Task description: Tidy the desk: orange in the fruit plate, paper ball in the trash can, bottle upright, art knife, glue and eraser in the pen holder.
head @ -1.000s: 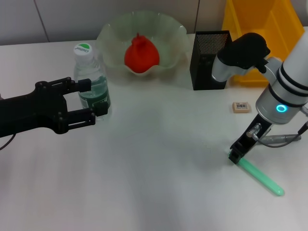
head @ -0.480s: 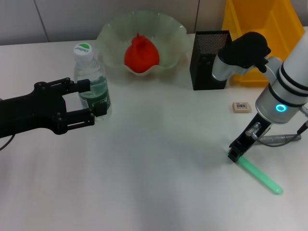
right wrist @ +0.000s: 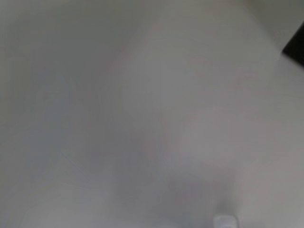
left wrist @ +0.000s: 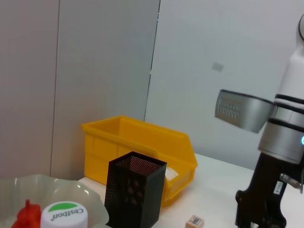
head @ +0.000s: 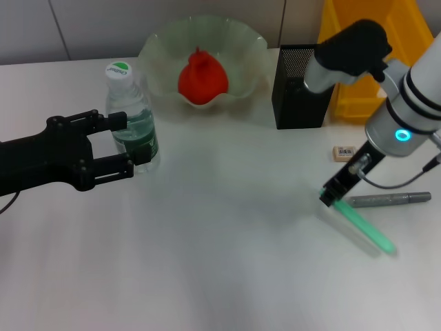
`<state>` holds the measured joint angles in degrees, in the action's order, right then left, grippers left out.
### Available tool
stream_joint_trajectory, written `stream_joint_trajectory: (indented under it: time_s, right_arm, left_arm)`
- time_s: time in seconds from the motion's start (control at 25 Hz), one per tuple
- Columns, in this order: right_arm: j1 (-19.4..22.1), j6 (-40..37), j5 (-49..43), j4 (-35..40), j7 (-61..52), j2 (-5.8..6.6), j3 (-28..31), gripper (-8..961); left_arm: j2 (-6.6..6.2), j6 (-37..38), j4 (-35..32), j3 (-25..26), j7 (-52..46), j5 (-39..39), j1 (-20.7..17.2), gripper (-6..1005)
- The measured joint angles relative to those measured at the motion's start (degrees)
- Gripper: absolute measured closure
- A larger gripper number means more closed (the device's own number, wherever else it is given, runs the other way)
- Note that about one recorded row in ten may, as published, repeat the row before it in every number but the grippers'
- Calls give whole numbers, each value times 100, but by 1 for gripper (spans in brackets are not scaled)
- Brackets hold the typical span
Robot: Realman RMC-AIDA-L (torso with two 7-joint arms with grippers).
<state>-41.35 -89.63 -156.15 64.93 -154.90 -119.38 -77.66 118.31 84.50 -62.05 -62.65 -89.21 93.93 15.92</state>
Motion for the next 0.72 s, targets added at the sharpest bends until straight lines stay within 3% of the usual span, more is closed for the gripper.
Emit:
stream_joint_trajectory:
  time_s: [0.36,0.72]
  right_arm:
    - [-88,475,28,341,-7,14,135,770]
    - [-105,1520,103,587,-56,6,192,770]
  left_arm:
    - [-2,0,0,30,0,1,7,260]
    - [-2,17,20,109,0,3,-1,261]
